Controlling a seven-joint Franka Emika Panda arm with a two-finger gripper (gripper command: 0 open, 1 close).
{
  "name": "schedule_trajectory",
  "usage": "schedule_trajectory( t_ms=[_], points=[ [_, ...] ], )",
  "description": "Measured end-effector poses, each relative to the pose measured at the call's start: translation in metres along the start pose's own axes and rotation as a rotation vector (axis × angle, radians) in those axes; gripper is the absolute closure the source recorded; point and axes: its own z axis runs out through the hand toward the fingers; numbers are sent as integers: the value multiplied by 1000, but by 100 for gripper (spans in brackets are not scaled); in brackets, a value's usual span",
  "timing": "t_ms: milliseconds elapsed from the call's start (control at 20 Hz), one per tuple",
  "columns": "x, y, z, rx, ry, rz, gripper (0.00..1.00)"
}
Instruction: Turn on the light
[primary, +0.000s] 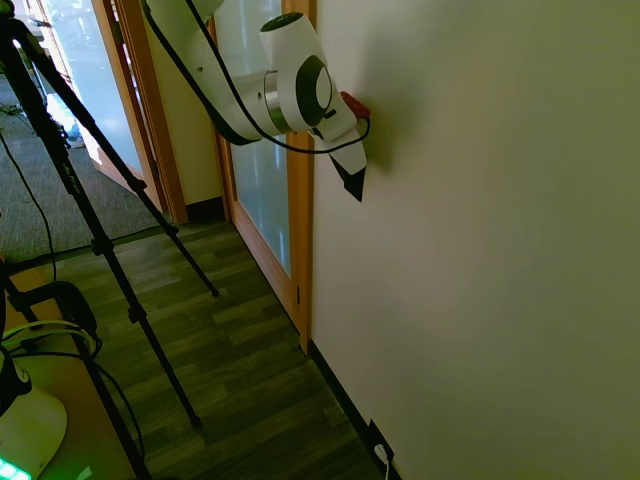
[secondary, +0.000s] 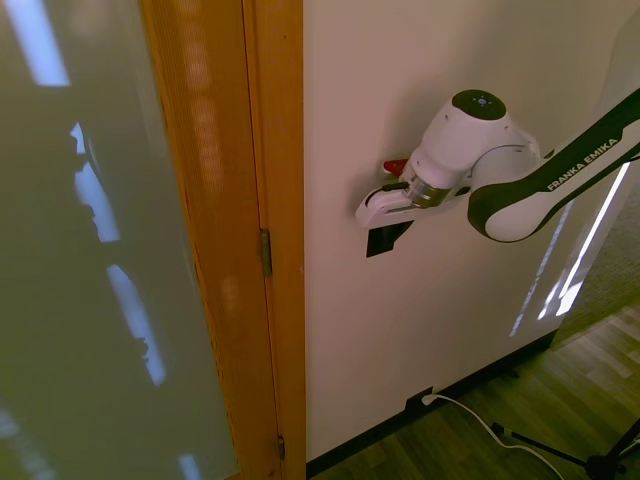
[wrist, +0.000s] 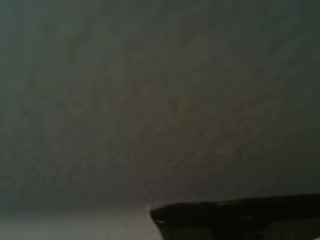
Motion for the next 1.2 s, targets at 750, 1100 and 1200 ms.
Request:
schedule_trajectory(
  t_ms=[750,1100,1200],
  points=[
    [3,30,-88,49,34,36,100],
    [5,43,-139,62,68,59,100],
    [5,47,-148,66,73,64,100]
  ],
)
